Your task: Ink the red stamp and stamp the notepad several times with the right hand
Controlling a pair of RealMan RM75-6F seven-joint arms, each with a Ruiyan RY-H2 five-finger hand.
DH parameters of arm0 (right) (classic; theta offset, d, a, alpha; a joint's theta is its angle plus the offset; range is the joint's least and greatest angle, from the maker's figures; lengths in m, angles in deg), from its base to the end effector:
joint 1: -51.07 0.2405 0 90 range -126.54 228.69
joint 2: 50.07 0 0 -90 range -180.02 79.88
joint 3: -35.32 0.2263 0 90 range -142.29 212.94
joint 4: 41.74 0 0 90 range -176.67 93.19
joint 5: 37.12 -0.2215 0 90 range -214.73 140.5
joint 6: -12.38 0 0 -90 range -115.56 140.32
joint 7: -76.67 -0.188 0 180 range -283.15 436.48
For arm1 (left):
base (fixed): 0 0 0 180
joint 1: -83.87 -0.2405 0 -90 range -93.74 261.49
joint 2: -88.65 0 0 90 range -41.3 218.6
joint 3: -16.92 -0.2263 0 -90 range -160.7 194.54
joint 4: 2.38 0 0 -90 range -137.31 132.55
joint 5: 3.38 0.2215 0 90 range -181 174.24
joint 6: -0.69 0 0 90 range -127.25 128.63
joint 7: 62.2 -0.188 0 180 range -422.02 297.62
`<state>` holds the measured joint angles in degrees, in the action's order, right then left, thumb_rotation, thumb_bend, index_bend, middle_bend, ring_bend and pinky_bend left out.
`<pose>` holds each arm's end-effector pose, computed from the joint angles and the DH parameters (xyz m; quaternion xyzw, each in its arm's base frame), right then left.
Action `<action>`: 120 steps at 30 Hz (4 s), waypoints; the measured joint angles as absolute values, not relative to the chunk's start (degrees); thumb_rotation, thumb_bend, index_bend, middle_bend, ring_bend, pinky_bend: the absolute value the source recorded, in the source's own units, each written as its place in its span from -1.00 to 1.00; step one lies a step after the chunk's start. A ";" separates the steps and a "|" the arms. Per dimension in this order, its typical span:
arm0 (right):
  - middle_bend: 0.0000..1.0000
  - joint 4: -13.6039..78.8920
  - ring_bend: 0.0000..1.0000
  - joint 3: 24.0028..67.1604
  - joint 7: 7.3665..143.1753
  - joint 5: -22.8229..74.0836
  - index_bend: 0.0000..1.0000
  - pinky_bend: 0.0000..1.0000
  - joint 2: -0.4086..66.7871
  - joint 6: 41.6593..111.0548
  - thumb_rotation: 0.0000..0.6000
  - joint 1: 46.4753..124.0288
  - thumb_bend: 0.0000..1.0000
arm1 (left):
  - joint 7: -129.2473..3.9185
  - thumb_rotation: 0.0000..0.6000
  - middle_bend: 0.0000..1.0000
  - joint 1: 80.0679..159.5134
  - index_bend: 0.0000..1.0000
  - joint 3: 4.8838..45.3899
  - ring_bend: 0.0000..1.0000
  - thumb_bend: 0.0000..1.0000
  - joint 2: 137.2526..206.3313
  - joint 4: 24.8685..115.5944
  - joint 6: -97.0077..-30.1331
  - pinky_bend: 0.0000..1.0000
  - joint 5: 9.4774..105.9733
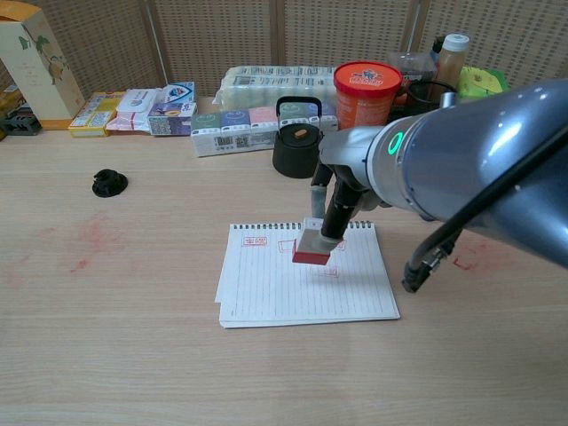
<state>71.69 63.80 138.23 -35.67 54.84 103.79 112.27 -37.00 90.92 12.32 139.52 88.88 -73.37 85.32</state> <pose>0.0021 -0.2757 -0.0702 0.6836 -0.5525 0.1941 0.4356 -0.3329 0.2006 0.1597 -0.5970 -0.5242 -0.3423 0.5016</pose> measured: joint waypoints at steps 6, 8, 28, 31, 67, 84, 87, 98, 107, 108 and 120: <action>1.00 70.65 1.00 61.46 137.54 -34.72 0.56 1.00 55.88 103.53 1.00 111.92 0.21 | -37.27 1.00 -1.00 90.86 -1.00 12.24 -1.00 -1.00 139.56 89.00 -73.46 -0.98 85.42; 1.00 69.87 1.00 60.74 137.40 -34.47 0.56 1.00 56.44 103.29 1.00 111.81 0.21 | -37.25 1.00 -1.00 90.85 -1.00 12.24 -1.00 -1.00 139.55 89.01 -73.47 -0.98 85.41; 1.00 59.61 1.00 56.16 140.23 -32.20 0.56 1.00 62.11 101.40 1.00 111.55 0.21 | -36.47 1.00 -1.00 90.98 -1.00 12.36 -1.00 -1.00 139.45 88.71 -73.27 -0.98 85.20; 1.00 58.31 1.00 56.10 141.03 -32.19 0.56 1.00 62.85 101.37 1.00 111.48 0.21 | -36.43 1.00 -1.00 90.98 -1.00 12.35 -1.00 -1.00 139.45 88.67 -73.28 -0.98 85.25; 1.00 52.03 1.00 57.63 147.09 -31.01 0.56 1.00 66.92 99.85 1.00 108.77 0.21 | -35.57 1.00 -1.00 90.83 -1.00 12.26 -1.00 -1.00 139.34 88.29 -73.77 -0.98 85.62; 1.00 57.41 1.00 60.46 149.56 -30.08 0.56 1.00 65.09 103.35 1.00 108.62 0.21 | -35.76 1.00 -1.00 91.07 -1.00 12.18 -1.00 -1.00 139.40 88.27 -73.30 -0.98 85.68; 1.00 61.37 1.00 62.54 150.64 -29.93 0.56 1.00 63.40 105.78 1.00 109.05 0.21 | -35.98 1.00 -1.00 91.10 -1.00 12.15 -1.00 -1.00 139.44 88.33 -73.21 -0.98 85.70; 1.00 69.33 1.00 67.60 151.26 -30.83 0.56 1.00 54.65 109.18 1.00 107.90 0.21 | -36.78 1.00 -1.00 91.03 -1.00 12.15 -1.00 -1.00 139.51 88.78 -73.17 -0.98 85.36; 1.00 69.04 1.00 65.35 145.56 -32.69 0.56 1.00 46.68 102.80 1.00 101.14 0.21 | -37.45 1.00 -1.00 91.25 -1.00 12.21 -1.00 -1.00 139.67 88.93 -72.61 -0.98 85.08; 1.00 68.75 1.00 64.97 144.99 -32.82 0.56 1.00 46.24 102.06 1.00 100.70 0.21 | -37.59 1.00 -1.00 91.27 -1.00 12.22 -1.00 -1.00 139.69 88.97 -72.56 -0.98 85.03; 1.00 60.13 1.00 58.82 138.93 -32.45 0.56 1.00 44.65 93.14 1.00 97.14 0.20 | -38.64 1.00 -1.00 91.49 -1.00 12.39 -1.00 -1.00 139.93 89.22 -71.85 -0.98 84.31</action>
